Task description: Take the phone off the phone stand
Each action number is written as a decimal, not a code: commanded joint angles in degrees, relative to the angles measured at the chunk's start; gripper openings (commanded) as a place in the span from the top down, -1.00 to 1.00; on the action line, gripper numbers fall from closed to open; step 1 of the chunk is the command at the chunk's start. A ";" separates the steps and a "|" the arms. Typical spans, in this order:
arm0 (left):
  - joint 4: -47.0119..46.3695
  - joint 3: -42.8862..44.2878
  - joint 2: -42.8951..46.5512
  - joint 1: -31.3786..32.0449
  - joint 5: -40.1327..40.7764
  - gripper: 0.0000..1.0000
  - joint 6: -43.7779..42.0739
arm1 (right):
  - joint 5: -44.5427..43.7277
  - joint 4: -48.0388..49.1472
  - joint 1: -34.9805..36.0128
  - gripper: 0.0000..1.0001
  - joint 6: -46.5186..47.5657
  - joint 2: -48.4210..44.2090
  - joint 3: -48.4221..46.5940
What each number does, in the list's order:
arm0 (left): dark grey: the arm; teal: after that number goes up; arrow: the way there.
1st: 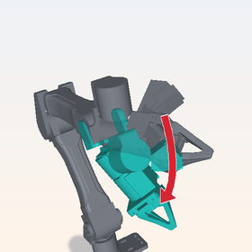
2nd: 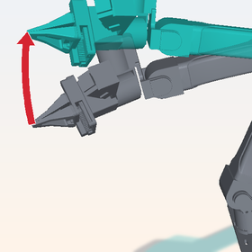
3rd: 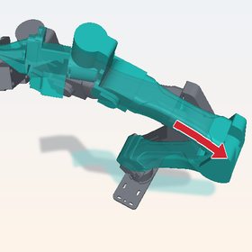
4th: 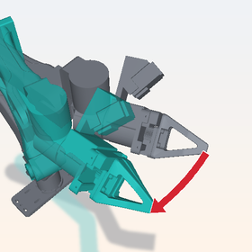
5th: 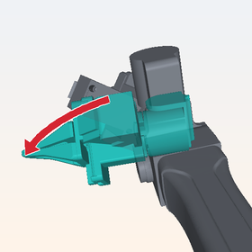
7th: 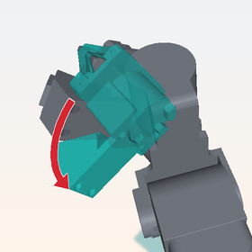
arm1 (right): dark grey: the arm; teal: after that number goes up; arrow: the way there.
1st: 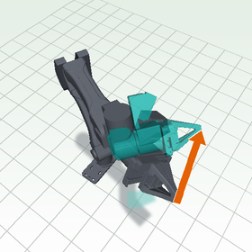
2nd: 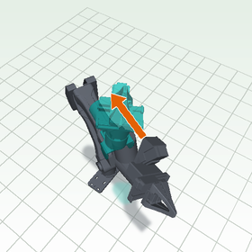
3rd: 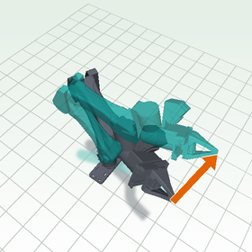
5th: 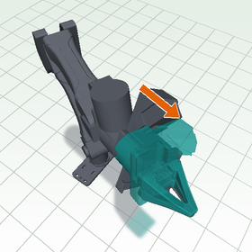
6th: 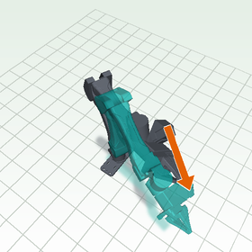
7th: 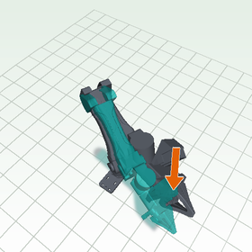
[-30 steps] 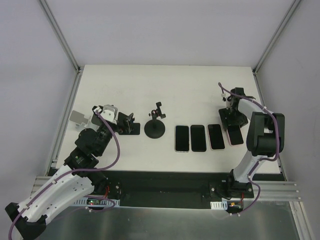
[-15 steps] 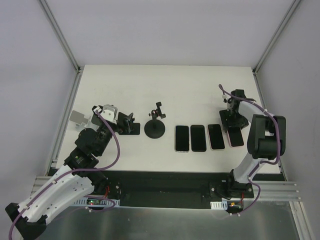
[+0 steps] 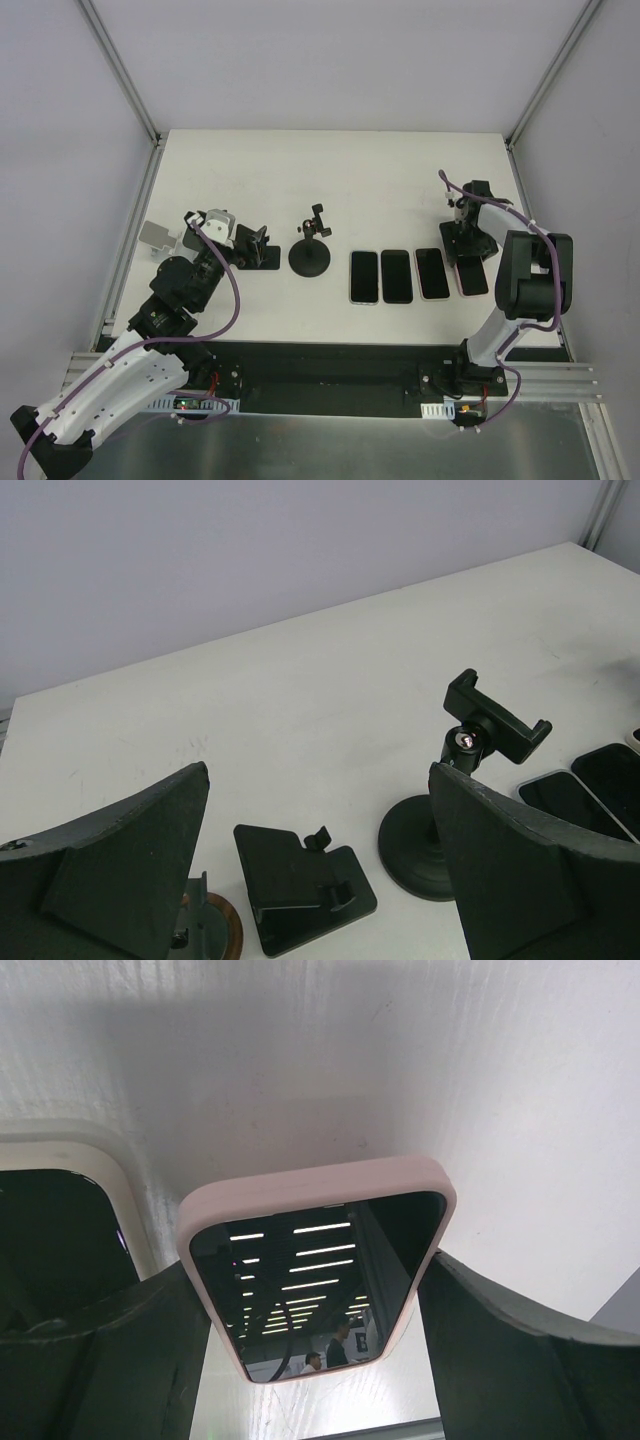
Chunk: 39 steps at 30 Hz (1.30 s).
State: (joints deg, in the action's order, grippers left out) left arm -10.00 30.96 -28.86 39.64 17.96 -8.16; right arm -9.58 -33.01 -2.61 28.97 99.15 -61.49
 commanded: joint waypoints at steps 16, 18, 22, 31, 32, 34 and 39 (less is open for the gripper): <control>-0.81 -0.29 1.88 -0.61 -0.29 -0.82 1.22 | 2.20 -5.47 -0.64 -0.80 -1.81 -2.73 -5.91; -0.64 0.06 1.97 -0.61 -0.03 -0.82 1.92 | 1.33 -6.01 -0.64 -0.88 -2.69 -5.72 -7.32; 1.64 1.64 1.53 -0.61 3.12 -0.84 5.25 | -1.75 -8.46 -0.64 -0.99 -4.88 -11.78 -11.62; 14.39 9.64 6.52 -0.61 17.19 -0.98 9.40 | -10.62 -8.73 -0.73 -0.93 -9.90 -32.25 -15.32; 14.57 10.17 7.23 -0.61 17.90 -0.98 7.48 | -11.50 -8.73 -0.73 -0.93 -9.81 -36.18 -15.15; 15.27 12.19 9.34 -0.61 20.00 -0.98 5.89 | -13.44 -8.04 -0.73 -0.93 -9.11 -40.51 -14.18; 16.06 15.88 12.33 -0.61 23.44 -0.98 2.19 | -16.08 -5.40 -0.73 -0.93 -4.82 -55.45 -9.62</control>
State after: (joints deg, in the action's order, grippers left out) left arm 5.17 43.59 -18.41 39.64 36.38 -2.50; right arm -21.10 -39.18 -2.94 21.30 52.25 -74.43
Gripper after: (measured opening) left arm 0.992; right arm 0.964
